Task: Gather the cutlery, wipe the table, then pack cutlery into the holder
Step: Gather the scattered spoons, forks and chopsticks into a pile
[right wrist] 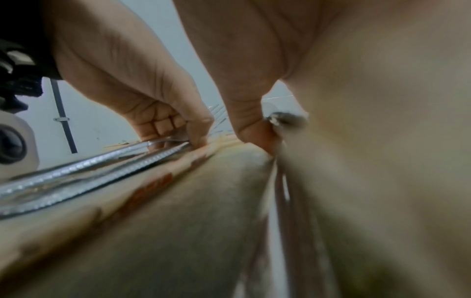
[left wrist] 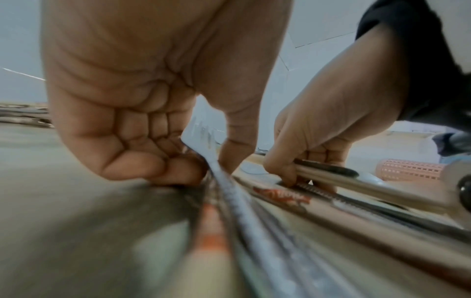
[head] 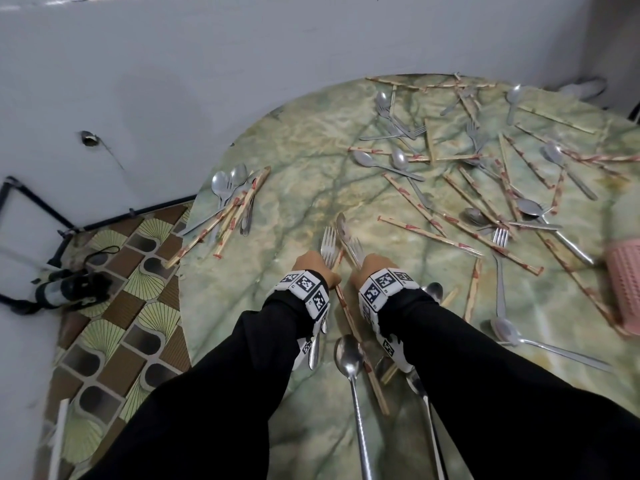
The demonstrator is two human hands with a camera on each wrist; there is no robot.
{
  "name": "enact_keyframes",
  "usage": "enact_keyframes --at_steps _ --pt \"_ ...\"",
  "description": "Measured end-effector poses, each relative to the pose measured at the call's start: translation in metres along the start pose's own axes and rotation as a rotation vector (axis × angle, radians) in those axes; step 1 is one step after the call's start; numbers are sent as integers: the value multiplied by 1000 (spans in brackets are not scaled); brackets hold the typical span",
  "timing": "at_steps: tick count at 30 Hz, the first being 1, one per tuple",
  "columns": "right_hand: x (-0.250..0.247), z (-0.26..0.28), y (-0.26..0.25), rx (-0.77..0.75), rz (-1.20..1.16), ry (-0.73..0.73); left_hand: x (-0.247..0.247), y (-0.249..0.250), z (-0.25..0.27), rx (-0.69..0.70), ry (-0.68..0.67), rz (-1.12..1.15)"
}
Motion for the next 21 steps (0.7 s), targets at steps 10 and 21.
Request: enact_keyframes --at_steps 10,21 --pt "-6 -13 10 47 -207 14 -9 0 -2 73 -28 124" --pt "-71 25 25 -233 -954 325 -37 27 33 363 360 325"
Point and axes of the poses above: each hand's wrist, its own z-axis away from the middle knuckle, its own x-axis out of the palm, y = z × x, the point moved 1 cm from there along -z, towards the middle knuckle, and after that the axes turned 11 degrees about -y, right-handed, at the moved point
